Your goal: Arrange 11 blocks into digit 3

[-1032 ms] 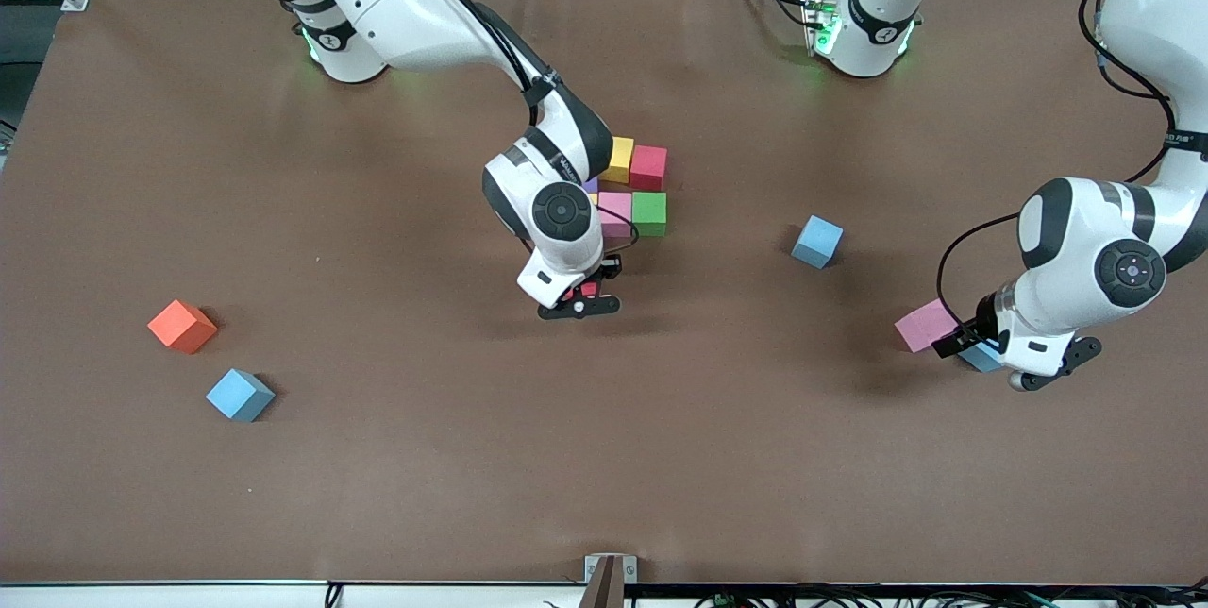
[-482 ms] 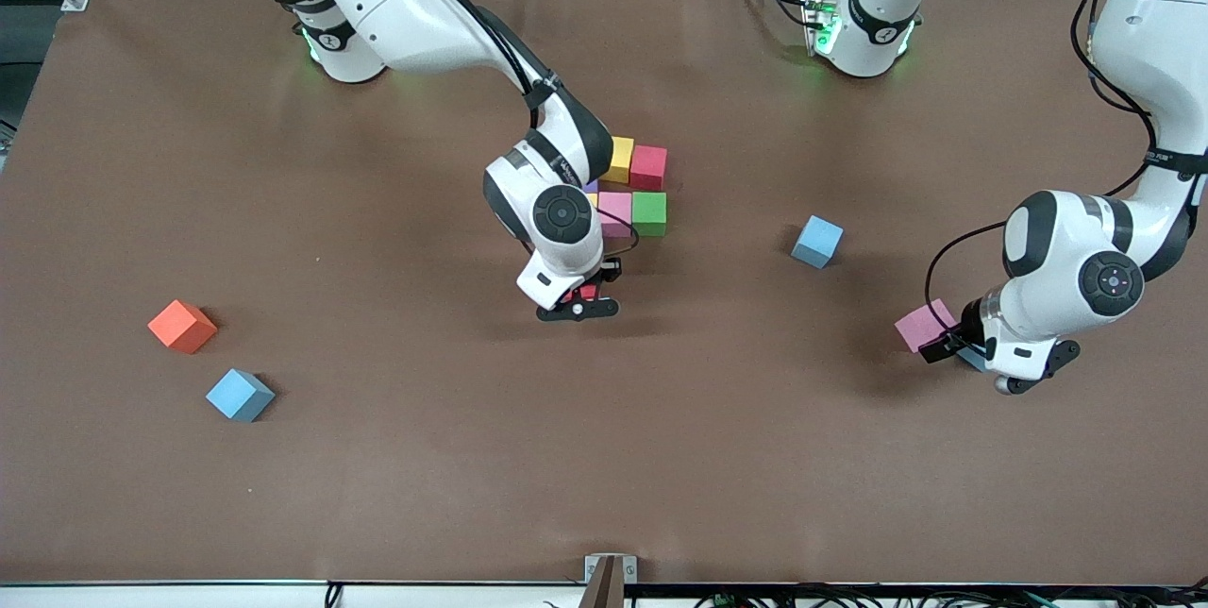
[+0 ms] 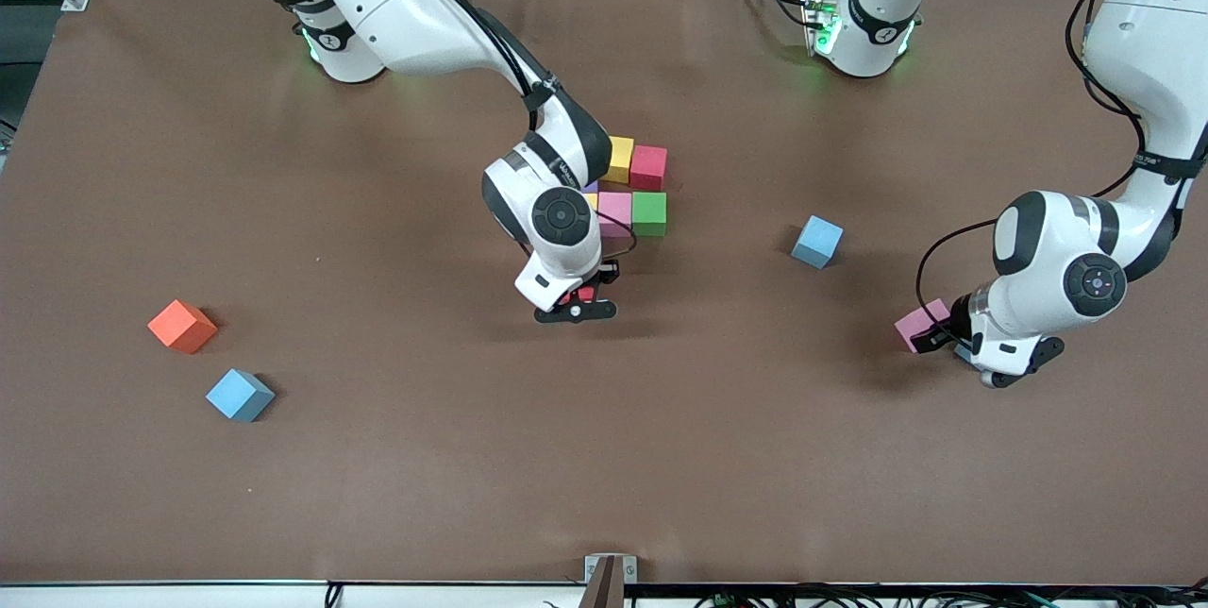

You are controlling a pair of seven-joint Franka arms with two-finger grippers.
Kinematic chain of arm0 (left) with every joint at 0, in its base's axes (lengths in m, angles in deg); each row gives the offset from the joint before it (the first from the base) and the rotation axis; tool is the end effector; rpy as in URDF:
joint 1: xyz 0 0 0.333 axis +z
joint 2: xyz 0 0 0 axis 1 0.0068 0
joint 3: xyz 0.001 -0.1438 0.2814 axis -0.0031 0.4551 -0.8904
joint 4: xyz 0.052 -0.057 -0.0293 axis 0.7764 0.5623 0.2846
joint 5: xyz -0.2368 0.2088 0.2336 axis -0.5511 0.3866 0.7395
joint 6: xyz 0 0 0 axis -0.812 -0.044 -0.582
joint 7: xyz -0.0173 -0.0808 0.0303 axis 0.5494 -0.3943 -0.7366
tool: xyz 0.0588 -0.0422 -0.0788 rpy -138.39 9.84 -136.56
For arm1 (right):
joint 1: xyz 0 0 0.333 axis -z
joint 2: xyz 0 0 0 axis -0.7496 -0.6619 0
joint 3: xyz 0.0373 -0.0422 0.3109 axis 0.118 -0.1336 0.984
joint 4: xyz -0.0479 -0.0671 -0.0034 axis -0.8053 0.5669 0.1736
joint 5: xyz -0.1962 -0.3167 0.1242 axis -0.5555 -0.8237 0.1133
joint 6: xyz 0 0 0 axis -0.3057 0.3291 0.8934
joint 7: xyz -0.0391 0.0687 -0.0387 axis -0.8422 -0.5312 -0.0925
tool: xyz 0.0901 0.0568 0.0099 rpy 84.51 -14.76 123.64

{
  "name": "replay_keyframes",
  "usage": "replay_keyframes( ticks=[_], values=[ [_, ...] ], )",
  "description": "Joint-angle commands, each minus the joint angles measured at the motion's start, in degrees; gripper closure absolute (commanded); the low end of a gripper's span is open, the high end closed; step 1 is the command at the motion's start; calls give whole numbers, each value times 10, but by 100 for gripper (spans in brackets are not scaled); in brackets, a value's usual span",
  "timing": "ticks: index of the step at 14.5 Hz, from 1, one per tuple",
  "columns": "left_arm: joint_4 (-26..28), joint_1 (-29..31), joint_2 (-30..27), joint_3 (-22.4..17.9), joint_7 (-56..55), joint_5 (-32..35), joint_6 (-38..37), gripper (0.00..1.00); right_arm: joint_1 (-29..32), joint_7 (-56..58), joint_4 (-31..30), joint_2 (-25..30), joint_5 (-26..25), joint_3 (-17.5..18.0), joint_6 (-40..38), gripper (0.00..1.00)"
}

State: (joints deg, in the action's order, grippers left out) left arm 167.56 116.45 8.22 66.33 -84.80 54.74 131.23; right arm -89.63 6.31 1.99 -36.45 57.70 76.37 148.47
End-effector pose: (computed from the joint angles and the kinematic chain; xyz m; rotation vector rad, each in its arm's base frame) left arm 0.6308 0.0148 0.2115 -3.0405 -0.7706 0.1319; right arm 0.5491 0.4767 0.2197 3.1348 0.1093 -0.1281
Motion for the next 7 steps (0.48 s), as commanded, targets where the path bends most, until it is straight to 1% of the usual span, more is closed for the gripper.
replay_keyframes(
  ticks=[1, 2, 3, 5, 6, 7],
  values=[
    [-20, -13, 7, 3, -10, -10, 3, 62, 3, -13, 12, -2, -8, 0, -9, 99],
    [-30, -13, 6, 6, -12, -11, 2, 71, 3, -14, 11, -2, -8, 0, -9, 99],
    [-39, -13, 3, 9, -13, -14, 0, 77, 4, -14, 10, -2, -7, 0, -9, 99],
    [-44, -13, 1, 30, -28, -25, -1, 80, 4, -17, 7, 0, -7, 0, -9, 99],
    [-48, -14, -1, 37, -46, -26, -1, 80, 4, -17, 5, -1, -7, 0, -9, 99],
    [-51, -14, -2, 52, -77, -26, -1, 80, 4, -18, -1, 0, -7, 0, -9, 99]
  ],
)
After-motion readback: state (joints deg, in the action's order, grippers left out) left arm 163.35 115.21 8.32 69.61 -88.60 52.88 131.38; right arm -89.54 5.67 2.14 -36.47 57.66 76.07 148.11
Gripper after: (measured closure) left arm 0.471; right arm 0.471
